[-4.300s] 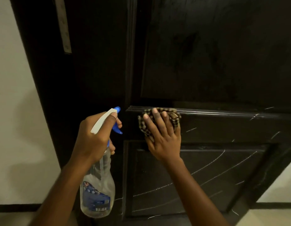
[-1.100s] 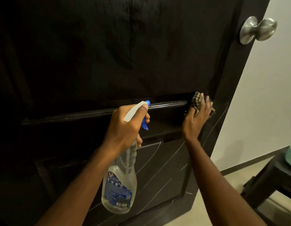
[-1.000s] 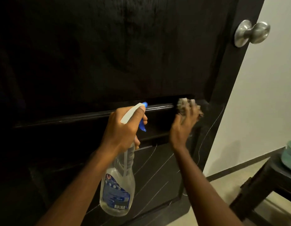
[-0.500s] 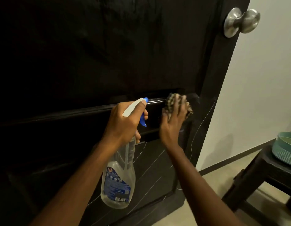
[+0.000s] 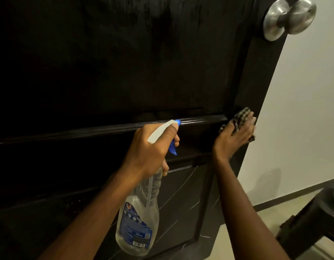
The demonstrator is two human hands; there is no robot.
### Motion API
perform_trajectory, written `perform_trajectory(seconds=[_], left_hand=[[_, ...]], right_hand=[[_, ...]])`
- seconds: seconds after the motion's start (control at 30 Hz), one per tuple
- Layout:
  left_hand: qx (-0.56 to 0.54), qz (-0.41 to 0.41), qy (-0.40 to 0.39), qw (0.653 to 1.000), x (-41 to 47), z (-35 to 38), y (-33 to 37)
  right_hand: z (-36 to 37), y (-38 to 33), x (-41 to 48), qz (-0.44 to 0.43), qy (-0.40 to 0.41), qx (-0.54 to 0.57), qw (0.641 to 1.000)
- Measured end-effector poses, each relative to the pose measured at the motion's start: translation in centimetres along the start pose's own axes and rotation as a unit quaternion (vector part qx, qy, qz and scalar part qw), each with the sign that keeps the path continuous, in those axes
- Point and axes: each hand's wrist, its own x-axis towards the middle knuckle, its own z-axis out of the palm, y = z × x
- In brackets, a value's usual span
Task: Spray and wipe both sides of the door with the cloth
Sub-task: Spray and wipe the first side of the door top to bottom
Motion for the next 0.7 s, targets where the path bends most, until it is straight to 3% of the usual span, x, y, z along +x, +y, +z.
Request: perform_trajectory(seconds=[0.07,0.13,0.2,0.27,0.33,0.47,0.53,0.7], left_hand=[[-0.008,0.005,0.003,1.000,0.2,0.0,0.6],[-0.017,0.004,0.007,1.000,0.4,0.0,1.2],[-0.020,0.001,0.010,1.000,0.6,-0.2,1.7],[-0.018,0.003,0.009,1.000,0.8,-0.4,2.0],[-0.015,0.003,0.010,1.000,1.0,-0.4,2.1],[-0.008,0.000,0.009,1.000,1.5,0.0,2.0],[-0.004,0.002,-0.001,1.000,1.8,0.6,1.9],[-0.012,0.003,-0.024,1.000,2.1,1.9,1.4]], right_hand=[[0.5,-1.3,0.4,0.067,0.042,0.020,0.997],[1.2,-2.7,-2.0,0.055,0.040,0.018,0.998],[1.2,-2.9,-6.0,-0.106,-0.039,-0.009,0.994],[0.2,-1.3,-8.3,-0.283,-0.142,-0.052,0.947],[-0.5,0.4,-6.2,-0.332,-0.167,-0.080,0.925],[-1.0,0.6,0.4,-0.126,-0.060,-0.032,0.990],[-1.3,0.5,3.4,-0.052,-0.022,-0.004,0.998],[-1.1,1.9,3.4,0.026,0.017,0.004,1.000]])
